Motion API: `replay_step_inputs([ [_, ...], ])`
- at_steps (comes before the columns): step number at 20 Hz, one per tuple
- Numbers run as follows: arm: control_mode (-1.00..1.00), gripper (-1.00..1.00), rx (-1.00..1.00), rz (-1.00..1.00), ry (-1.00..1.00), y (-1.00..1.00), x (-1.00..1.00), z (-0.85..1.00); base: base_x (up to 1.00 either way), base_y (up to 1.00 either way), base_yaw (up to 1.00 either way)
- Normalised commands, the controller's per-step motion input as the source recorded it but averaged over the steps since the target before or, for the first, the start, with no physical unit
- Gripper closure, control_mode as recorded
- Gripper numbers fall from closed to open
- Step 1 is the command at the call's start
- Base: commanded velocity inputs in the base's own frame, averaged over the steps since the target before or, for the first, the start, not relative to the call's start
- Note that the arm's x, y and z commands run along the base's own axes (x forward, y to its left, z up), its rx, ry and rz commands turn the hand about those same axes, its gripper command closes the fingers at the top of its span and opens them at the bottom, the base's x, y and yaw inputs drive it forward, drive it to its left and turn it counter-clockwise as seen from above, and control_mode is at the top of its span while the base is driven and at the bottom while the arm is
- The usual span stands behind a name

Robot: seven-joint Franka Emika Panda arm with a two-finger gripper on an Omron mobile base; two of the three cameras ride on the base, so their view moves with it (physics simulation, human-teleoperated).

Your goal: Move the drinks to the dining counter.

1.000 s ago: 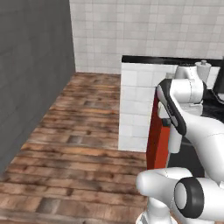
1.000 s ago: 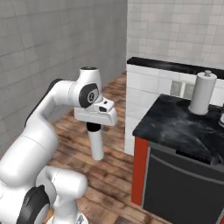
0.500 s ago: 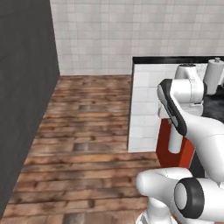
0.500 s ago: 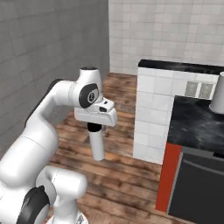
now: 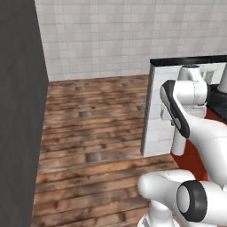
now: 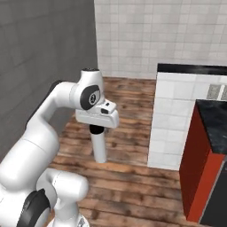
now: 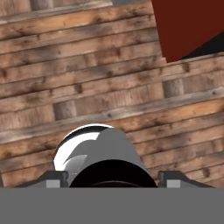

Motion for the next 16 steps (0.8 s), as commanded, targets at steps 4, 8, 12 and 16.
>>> replay_step_inputs([
  [4, 1.0, 1.0, 0.0, 0.0, 0.0, 0.0, 0.0, 0.0, 0.61, 0.96, -0.21],
  [8, 1.0, 1.0, 0.0, 0.0, 0.0, 0.0, 0.0, 0.0, 0.83, 0.61, -0.1],
  [12, 1.0, 1.0, 0.0, 0.0, 0.0, 0.0, 0.0, 0.0, 0.99, 0.73, -0.08],
  [16, 1.0, 1.0, 0.0, 0.0, 0.0, 0.0, 0.0, 0.0, 1.0, 0.64, -0.04],
])
